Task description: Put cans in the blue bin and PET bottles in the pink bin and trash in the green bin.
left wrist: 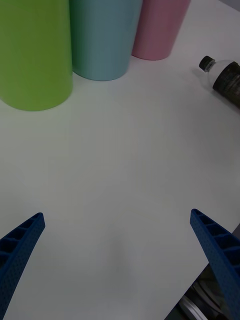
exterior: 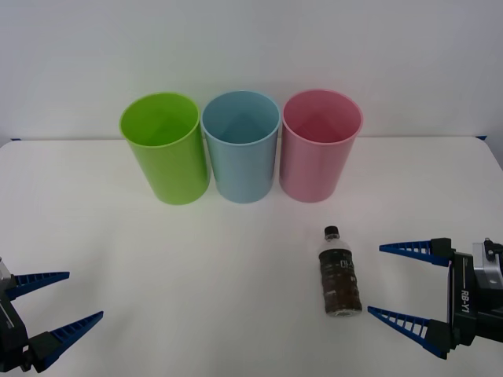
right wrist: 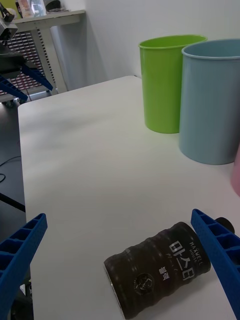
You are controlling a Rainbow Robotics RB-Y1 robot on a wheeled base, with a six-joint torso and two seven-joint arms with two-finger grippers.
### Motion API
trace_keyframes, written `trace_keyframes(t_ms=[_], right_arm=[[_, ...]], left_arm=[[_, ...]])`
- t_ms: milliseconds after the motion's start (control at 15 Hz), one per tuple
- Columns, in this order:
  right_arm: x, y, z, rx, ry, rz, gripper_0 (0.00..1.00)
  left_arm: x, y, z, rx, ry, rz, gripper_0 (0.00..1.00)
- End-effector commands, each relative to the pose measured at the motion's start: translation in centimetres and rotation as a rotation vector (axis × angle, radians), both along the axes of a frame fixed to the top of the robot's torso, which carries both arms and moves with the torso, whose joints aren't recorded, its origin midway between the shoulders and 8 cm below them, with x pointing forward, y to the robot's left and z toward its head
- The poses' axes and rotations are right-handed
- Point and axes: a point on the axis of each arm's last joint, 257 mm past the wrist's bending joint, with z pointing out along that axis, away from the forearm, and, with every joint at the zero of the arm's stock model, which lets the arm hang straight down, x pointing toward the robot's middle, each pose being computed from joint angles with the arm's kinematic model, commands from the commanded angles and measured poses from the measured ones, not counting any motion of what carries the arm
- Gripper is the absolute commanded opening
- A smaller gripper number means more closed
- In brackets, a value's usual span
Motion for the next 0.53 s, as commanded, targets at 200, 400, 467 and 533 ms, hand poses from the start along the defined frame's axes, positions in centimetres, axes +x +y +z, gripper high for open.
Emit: trace_keyframes(t_ms=[200,400,467,533], right_arm=[[0.00,0.00,0.00,0.000,0.000,0.000,1.00],[0.00,0.00,0.00,0.000,0.000,0.000,1.00],[0.00,0.00,0.00,0.000,0.000,0.000,1.00],[0.00,0.00,0.00,0.000,0.000,0.000,1.00]], left_arm=[[0.00,0.00,0.00,0.000,0.000,0.000,1.00],[0.00,0.00,0.00,0.000,0.000,0.000,1.00],[0.00,0.00,0.00,0.000,0.000,0.000,1.00],[0.00,0.00,0.00,0.000,0.000,0.000,1.00]])
